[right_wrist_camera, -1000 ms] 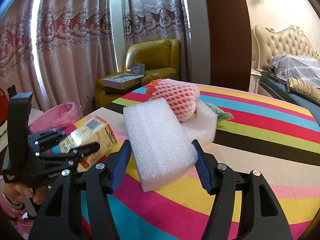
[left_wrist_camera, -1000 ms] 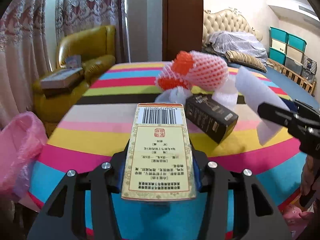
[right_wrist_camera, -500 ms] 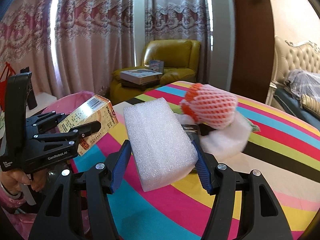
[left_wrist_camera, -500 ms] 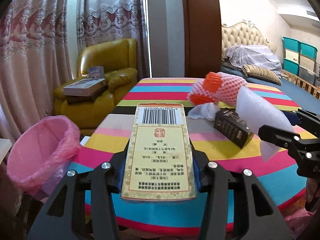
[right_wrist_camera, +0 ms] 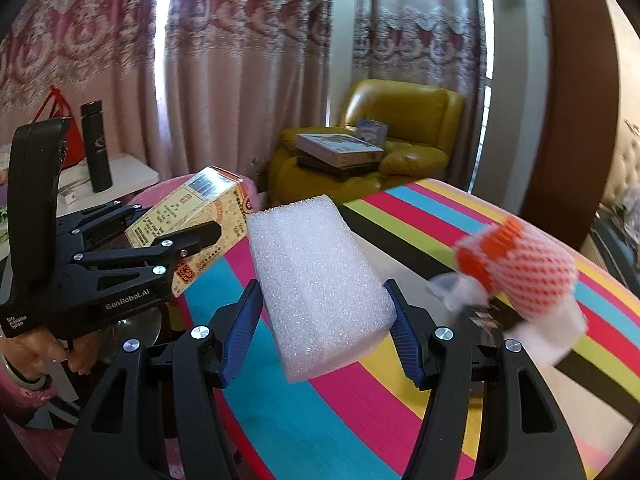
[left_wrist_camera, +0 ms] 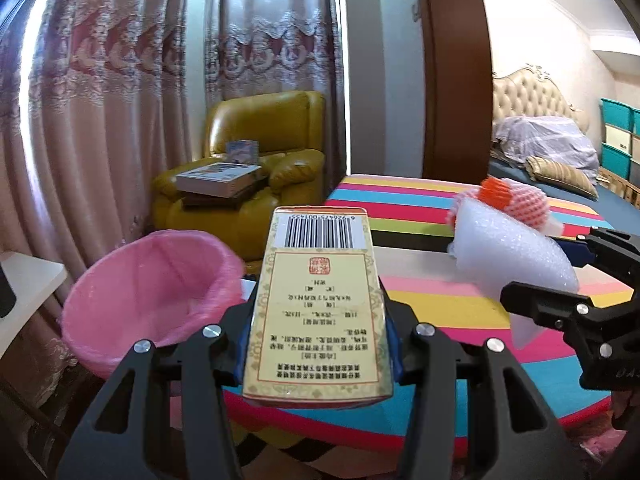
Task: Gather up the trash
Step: 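Carry cream box and foam block to the pink wastebasket and open both tools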
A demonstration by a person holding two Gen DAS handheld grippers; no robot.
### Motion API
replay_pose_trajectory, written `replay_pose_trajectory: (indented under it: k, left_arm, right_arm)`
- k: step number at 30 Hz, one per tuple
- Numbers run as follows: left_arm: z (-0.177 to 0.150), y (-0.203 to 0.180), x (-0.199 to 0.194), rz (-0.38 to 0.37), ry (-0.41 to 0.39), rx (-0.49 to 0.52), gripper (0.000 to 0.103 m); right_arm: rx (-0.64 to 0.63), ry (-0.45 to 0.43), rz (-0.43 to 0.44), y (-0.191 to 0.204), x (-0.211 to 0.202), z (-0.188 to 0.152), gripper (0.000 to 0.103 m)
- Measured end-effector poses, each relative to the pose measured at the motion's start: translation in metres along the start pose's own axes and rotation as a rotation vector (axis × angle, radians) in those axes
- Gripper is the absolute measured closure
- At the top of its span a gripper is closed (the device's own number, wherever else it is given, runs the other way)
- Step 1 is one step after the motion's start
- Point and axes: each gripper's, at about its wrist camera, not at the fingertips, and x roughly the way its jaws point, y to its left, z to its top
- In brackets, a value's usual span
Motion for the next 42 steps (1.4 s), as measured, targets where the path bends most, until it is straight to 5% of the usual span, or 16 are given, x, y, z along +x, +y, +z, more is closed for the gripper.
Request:
replay_pose_trajectory:
  k: [12, 21, 35, 38, 42]
  left_arm:
    - [0.006, 0.065, -0.005, 0.117, -0.025, -0.085, 0.054]
    - [0.004, 0.148, 0.004, 0.207, -0.007, -0.201, 0.054]
    - [-0.002, 0.22, 0.032, 0.237, 0.051, -0.298, 0.053]
    - [-0.003, 0.225, 0.028, 0.286, 0.042, -0.304, 0.037]
    - [-0.009, 0.224, 0.016, 0.315, 0.035, -0.306, 0.029]
  right_arm:
    - [-0.076, -0.004, 0.094, 0.04, 0.041, 0.042, 0.044]
    - [-0.101, 0.002, 0.183, 0.075, 0.085, 0.084, 0.044]
    - [-0.14, 0.031, 0.223, 0.122, 0.166, 0.121, 0.042]
    - [-0.14, 0.024, 0.242, 0.126, 0.174, 0.127, 0.025]
    - [-0.123, -0.008, 0.239, 0.12, 0.164, 0.13, 0.024]
